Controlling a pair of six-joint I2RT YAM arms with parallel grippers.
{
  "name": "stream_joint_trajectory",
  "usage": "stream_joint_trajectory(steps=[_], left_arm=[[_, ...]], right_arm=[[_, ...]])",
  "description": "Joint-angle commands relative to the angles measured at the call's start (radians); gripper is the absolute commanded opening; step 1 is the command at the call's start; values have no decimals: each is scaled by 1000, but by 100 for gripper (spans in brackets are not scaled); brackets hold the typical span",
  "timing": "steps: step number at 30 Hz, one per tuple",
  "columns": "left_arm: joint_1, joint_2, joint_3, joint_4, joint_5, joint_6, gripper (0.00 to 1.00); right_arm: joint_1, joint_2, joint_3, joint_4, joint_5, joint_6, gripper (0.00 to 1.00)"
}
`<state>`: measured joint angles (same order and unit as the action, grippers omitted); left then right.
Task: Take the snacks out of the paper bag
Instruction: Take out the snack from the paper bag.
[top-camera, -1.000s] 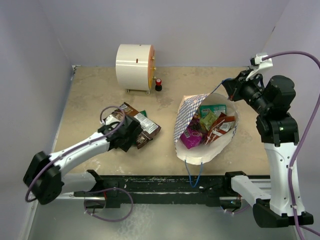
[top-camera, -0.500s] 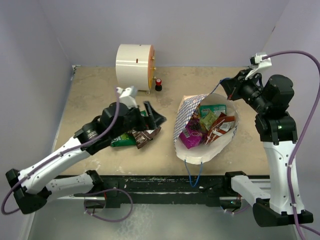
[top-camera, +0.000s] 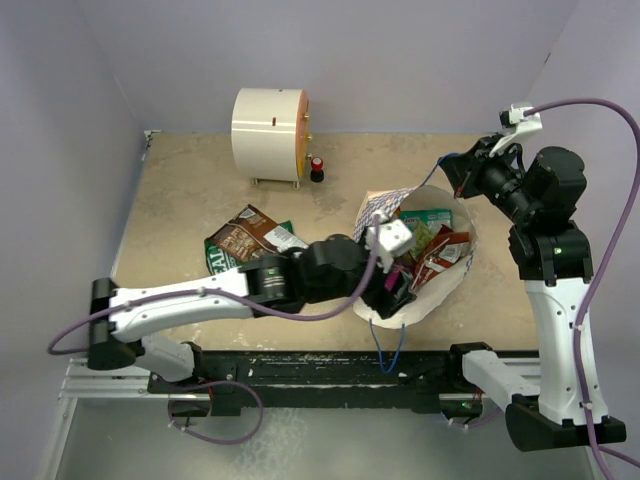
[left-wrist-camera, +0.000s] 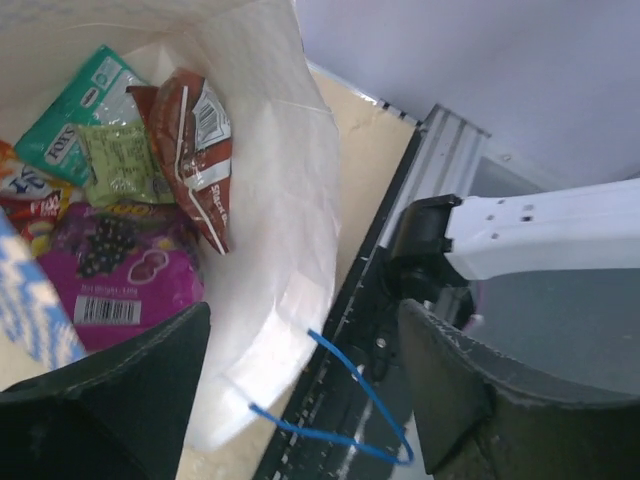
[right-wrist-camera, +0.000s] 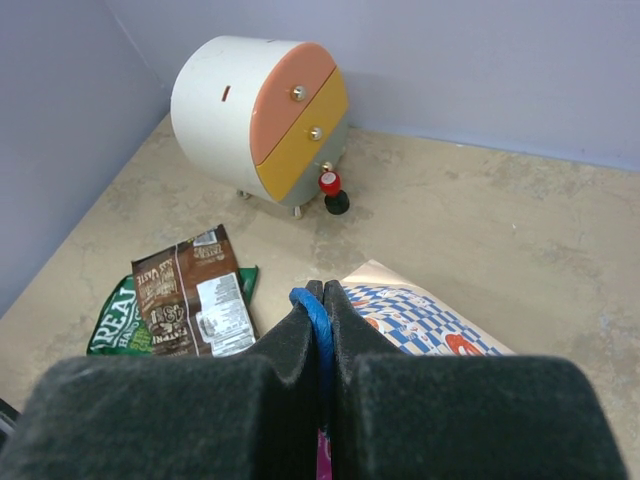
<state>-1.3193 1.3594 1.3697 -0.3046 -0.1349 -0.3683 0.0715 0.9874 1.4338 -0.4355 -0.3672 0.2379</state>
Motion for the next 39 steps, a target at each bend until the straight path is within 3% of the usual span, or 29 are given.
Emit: stream_joint_trajectory(steps=[1, 5, 9, 11, 17, 22, 26, 30, 33, 36, 39], left_arm=[[-13, 167, 102, 90, -7, 176, 73], [-12, 315, 181, 85, -61, 239, 57], [12, 380, 140, 204, -13, 292, 40], [33, 427, 137, 229, -5, 287, 36], [51, 528, 134, 395, -57, 389, 47], [109, 631, 233, 425, -73, 391, 52], [116, 700, 281, 502, -67, 455, 77], [133, 752, 308, 572, -86, 459, 85], [141, 782, 311, 657, -63, 494, 88], [140, 826, 314, 753, 48, 541, 85], [141, 871, 337, 794, 51, 539, 81]], right_arm=[[1, -32, 39, 96, -21, 18, 0], [1, -24, 51, 92, -27, 21, 0], [1, -13, 74, 68, -33, 19, 0], [1, -12, 82, 58, -32, 17, 0], [1, -16, 77, 55, -22, 17, 0], [1, -1, 104, 18, -19, 21, 0], [1, -8, 96, 15, -18, 28, 0], [1, -2, 107, 17, -36, 22, 0], [1, 14, 143, -21, -55, -6, 0], [1, 20, 161, -48, -67, -36, 0], [10, 23, 166, -51, -85, -19, 0]])
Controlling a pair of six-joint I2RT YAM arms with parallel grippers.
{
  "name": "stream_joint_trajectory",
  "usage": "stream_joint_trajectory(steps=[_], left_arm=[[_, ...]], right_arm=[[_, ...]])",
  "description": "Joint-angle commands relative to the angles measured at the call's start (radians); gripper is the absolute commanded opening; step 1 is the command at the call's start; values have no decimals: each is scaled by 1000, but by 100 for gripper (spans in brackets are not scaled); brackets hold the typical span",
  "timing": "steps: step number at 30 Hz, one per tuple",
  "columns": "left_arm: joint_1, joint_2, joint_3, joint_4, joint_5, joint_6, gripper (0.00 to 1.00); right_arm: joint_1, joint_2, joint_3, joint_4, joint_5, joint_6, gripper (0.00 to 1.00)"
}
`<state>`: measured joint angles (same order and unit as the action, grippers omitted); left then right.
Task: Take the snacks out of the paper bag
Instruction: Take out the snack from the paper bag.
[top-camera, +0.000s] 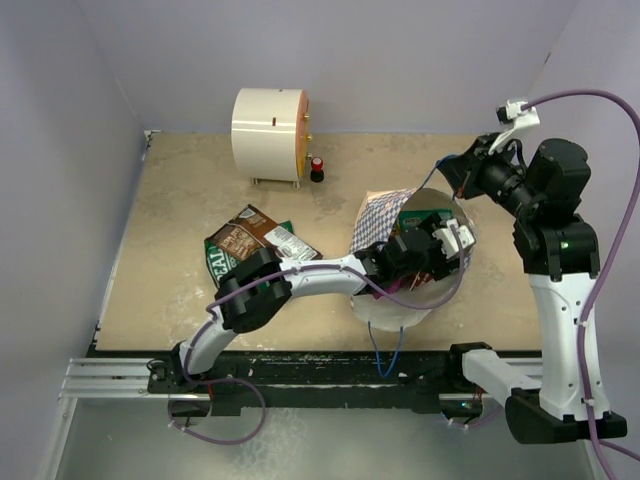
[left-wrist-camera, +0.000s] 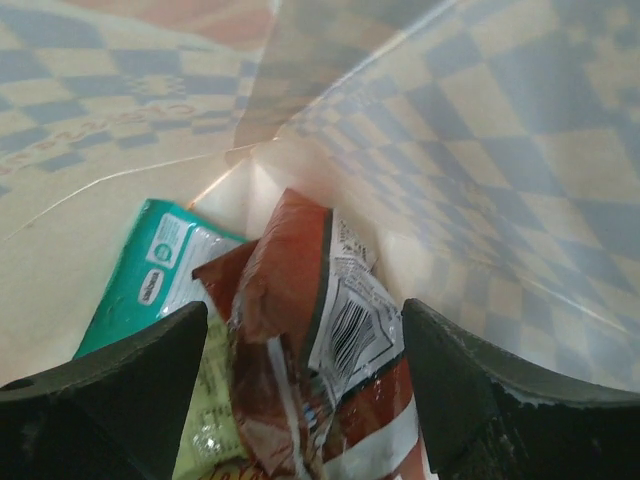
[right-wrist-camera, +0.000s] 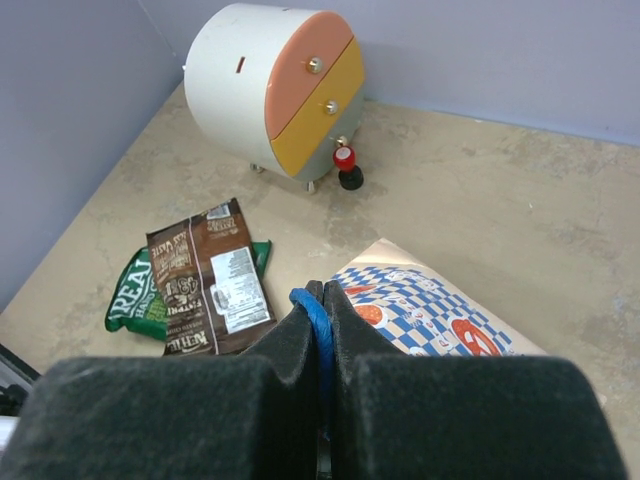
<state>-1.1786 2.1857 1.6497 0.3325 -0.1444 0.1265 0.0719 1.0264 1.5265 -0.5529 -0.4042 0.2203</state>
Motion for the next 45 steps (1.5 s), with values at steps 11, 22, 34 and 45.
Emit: stream_joint_trajectory(steps=[11, 22, 34, 45], left_arm=[[2, -62, 2, 67, 28, 69, 15], [2, -322, -73, -204, 87, -62, 0], [2, -706, -153, -538, 330, -291, 0], [2, -1037, -33, -976, 214, -538, 0]], right_arm=[[46, -19, 52, 121, -29, 16, 0], [46, -82, -24, 184, 66, 26, 0], [46, -124, -90, 237, 100, 16, 0], [46, -108, -89, 224, 82, -25, 0]])
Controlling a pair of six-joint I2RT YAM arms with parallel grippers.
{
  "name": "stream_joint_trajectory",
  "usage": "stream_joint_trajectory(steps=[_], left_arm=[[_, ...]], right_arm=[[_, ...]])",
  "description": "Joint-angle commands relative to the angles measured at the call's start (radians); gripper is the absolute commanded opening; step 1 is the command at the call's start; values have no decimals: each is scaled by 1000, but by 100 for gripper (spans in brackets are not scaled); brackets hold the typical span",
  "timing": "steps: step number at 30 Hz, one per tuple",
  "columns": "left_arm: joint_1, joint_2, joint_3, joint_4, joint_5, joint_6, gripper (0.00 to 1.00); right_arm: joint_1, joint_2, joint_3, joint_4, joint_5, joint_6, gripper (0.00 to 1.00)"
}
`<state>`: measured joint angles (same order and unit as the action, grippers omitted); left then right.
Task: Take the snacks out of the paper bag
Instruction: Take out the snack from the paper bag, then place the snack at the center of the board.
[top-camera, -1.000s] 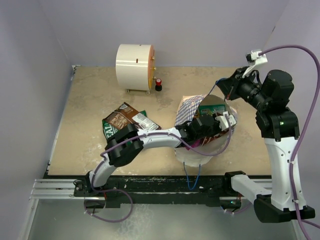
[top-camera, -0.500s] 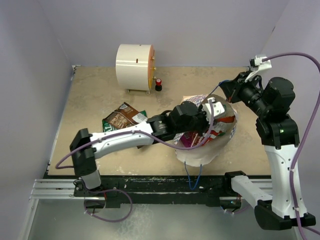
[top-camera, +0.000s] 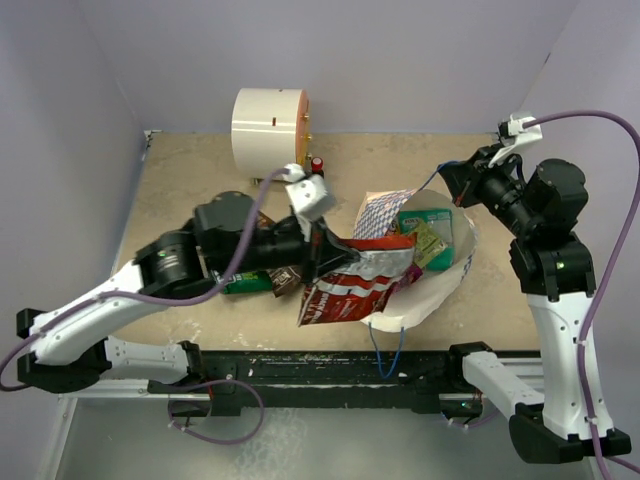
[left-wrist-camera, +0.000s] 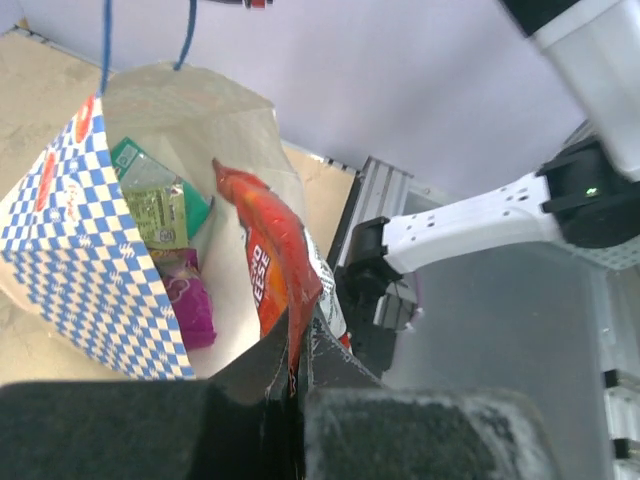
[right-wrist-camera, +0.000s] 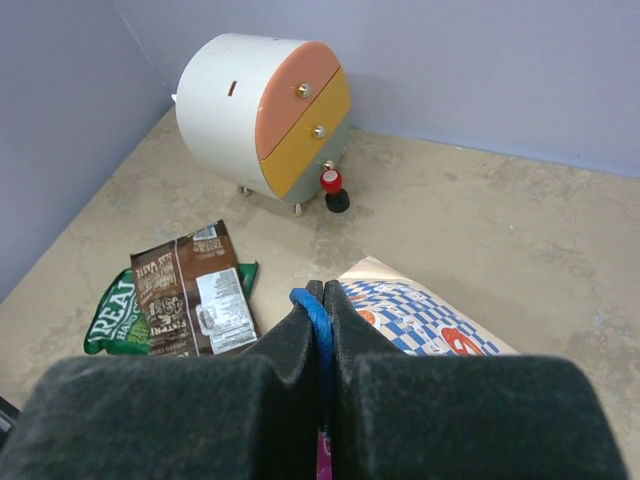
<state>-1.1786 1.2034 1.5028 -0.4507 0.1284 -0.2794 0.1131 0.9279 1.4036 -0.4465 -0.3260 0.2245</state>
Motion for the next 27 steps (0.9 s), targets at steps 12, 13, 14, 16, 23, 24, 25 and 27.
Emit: stream_joint_trajectory(steps=[12, 13, 14, 16, 23, 24, 25, 27], left_arm=[[2, -93, 370, -774, -556, -243, 0], [2, -81, 386, -809, -593, -242, 0], [2, -57, 407, -849, -638, -243, 0], [5, 7, 458, -952, -744, -265, 0], [290, 197, 393, -1002, -793, -118, 0], [333, 222, 379, -1004, -793, -106, 0], [370, 246, 366, -1005, -803, -97, 0], [426, 294, 356, -1009, -845, -83, 0]], right_arm=[[5, 2, 38, 108, -2, -52, 0], [5, 2, 37, 109, -3, -49, 0], [5, 2, 37, 109, -2, -46, 0], [5, 2, 37, 110, 3, -45, 0], [5, 10, 56, 97, 21, -62, 0], [5, 13, 61, 94, 21, -64, 0], [5, 15, 69, 89, 22, -69, 0], [5, 15, 75, 83, 31, -73, 0]])
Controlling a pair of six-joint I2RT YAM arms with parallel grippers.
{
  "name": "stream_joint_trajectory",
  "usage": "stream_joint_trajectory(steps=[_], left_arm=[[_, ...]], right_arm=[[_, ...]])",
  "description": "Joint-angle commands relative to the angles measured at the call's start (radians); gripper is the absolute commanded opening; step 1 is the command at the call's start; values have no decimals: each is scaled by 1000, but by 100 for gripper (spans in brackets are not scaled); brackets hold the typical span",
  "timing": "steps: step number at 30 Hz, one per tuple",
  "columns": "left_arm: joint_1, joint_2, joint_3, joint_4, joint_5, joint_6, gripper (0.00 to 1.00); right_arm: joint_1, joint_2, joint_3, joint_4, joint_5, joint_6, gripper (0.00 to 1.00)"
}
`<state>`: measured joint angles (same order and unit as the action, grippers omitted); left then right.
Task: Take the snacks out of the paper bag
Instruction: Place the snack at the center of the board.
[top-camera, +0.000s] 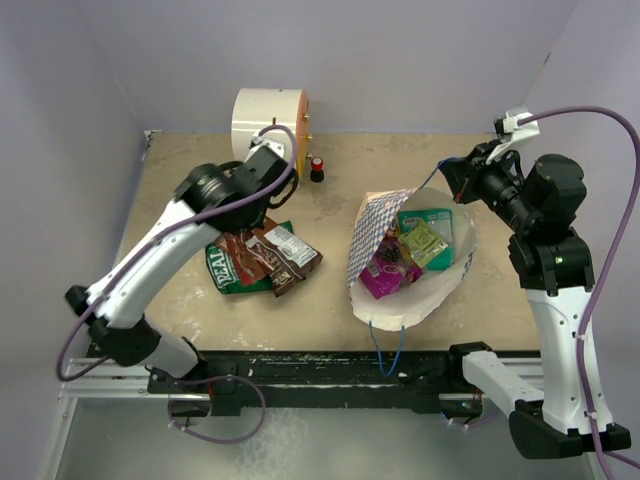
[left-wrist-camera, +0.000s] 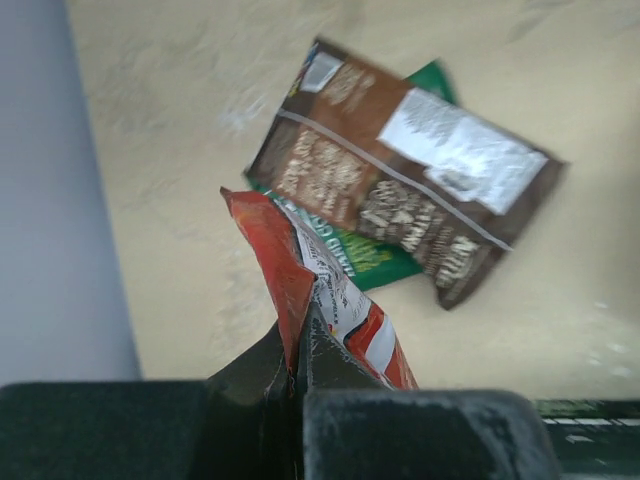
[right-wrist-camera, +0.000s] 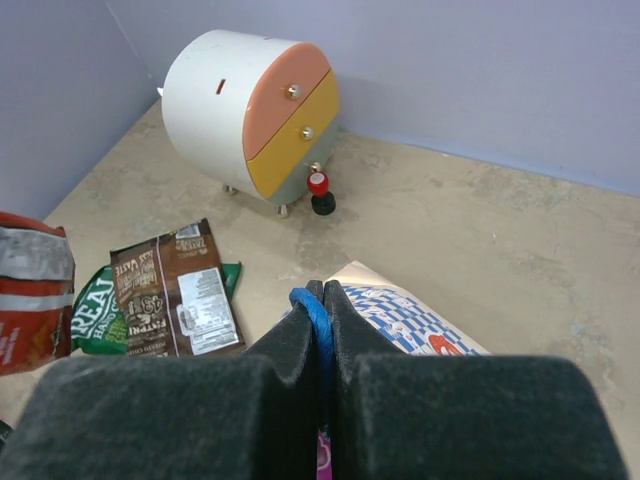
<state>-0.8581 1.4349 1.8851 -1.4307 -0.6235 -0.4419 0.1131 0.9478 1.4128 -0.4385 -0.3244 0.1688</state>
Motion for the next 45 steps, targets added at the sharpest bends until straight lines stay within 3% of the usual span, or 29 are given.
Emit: stream_joint_trajectory(steps=[1, 14, 18, 25, 31, 36, 45], left_arm=[[129, 83, -25, -28, -116, 84, 0], [262, 217, -120, 80, -397, 227, 0], [322, 159, -157, 88, -369, 184, 0], [373, 52, -323, 205, -401, 297, 0], [372, 101, -334, 332, -170, 387, 0], [372, 237, -266, 289, -36, 359, 0], [371, 334, -241, 325, 191, 342, 0]], right_arm=[[5, -7, 66, 76, 32, -19, 0], [5, -18, 73, 65, 32, -12, 0], [5, -15, 74, 68, 29, -10, 0], [5, 3, 74, 81, 9, -6, 0], [5, 1, 71, 76, 6, -13, 0], [5, -8, 71, 67, 7, -11, 0], [5, -21, 81, 41, 27, -13, 0]])
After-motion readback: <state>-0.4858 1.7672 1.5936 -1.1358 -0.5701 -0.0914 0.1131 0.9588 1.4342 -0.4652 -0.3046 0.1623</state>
